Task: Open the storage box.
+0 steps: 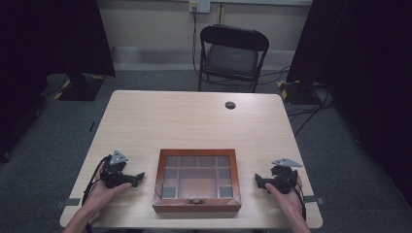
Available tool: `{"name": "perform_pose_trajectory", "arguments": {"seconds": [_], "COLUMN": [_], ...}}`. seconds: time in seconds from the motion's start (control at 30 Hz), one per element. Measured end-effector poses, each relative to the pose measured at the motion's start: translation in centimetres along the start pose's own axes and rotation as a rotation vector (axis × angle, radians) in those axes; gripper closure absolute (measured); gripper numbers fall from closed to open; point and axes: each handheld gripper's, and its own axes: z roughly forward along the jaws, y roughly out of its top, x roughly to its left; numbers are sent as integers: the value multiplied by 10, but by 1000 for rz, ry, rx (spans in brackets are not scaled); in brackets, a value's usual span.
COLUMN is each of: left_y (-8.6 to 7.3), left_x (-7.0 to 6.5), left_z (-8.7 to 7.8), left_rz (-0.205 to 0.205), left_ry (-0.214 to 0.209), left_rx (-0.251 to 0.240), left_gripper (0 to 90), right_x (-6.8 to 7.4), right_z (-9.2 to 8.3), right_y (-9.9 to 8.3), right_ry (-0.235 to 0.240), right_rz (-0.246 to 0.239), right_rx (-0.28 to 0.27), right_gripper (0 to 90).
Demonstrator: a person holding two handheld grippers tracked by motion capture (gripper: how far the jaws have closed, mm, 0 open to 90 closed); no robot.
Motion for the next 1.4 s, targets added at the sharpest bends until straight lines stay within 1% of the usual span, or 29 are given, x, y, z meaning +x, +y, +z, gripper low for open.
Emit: {"name": "perform_pose_trajectory", "arguments": {"seconds": [0.03,0.17,0.23,0.27,0.3,0.33,0.37,0.4,0.43,0.47,0.5,0.57,0.6,0.63,0.67,0.7,0.77,0.8,0.83,0.9,0.93,1.0,1.03,1.13,1.23,1.27,1.33,1.37,1.4], "left_y": [0,0,0,0,0,0,0,0,1,1,1,1,1,1,1,1,1,1,1,1,1,1,1,3,3,3,3,3,3], "left_x": [0,0,0,0,0,0,0,0,1,1,2,2,2,1,1,1,1,1,1,1,1,0,0,0,0,0,1,1,2], "left_z": [0,0,0,0,0,0,0,0,0,0,0,0,0,1,1,1,1,1,1,1,1,2,2,3,3,3,3,3,4], "left_rz": [1,1,1,0,0,3,3,3,7,16,16,16,17,12,12,8,8,7,7,7,8,6,6,5,4,3,9,10,13], "left_ry": [0,-1,-1,-1,-1,-1,-1,-3,-1,-1,-1,-1,0,-4,-4,-5,-4,-4,-4,-4,1,2,2,5,5,2,1,-2,-7], "left_rx": [3,2,2,2,2,3,3,3,6,10,11,11,11,9,9,6,6,6,6,6,6,7,7,10,9,9,11,10,11], "left_gripper": [25,25,25,25,25,25,24,21,21,17,17,17,16,16,16,16,15,15,15,15,14,13,9,1,0,0,0,0,0], "right_x": [0,0,0,0,0,3,3,6,6,12,12,17,20,20,27,27,34,40,40,46,53,62,62,79,96,109,112,116,123], "right_z": [0,-4,-5,-6,-6,-8,-8,-10,-10,-13,-13,-18,-24,-24,-30,-30,-35,-39,-39,-46,-51,-54,-54,-55,-57,-57,-58,-58,-55], "right_y": [0,2,2,3,3,5,5,6,6,9,9,15,18,18,22,22,25,27,27,31,35,39,39,43,45,47,48,51,54], "right_ry": [0,24,36,58,58,102,102,148,148,192,192,232,265,265,308,308,351,384,384,450,486,539,539,605,639,651,645,682,698], "right_rz": [0,-20,-27,-34,-34,-58,-58,-67,-67,-99,-99,-116,-121,-121,-131,-131,-149,-156,-156,-166,-178,-205,-205,-249,-304,-352,-366,-362,-398], "right_rx": [0,-3,2,1,1,10,10,20,20,23,23,15,-9,-9,-8,-8,-3,-22,-22,-69,-84,-88,-88,-88,-77,-67,-63,-68,-52], "right_gripper": [20,143,157,236,236,307,307,337,337,357,357,396,434,434,463,463,505,543,543,574,595,619,619,631,647,645,655,674,695]}}
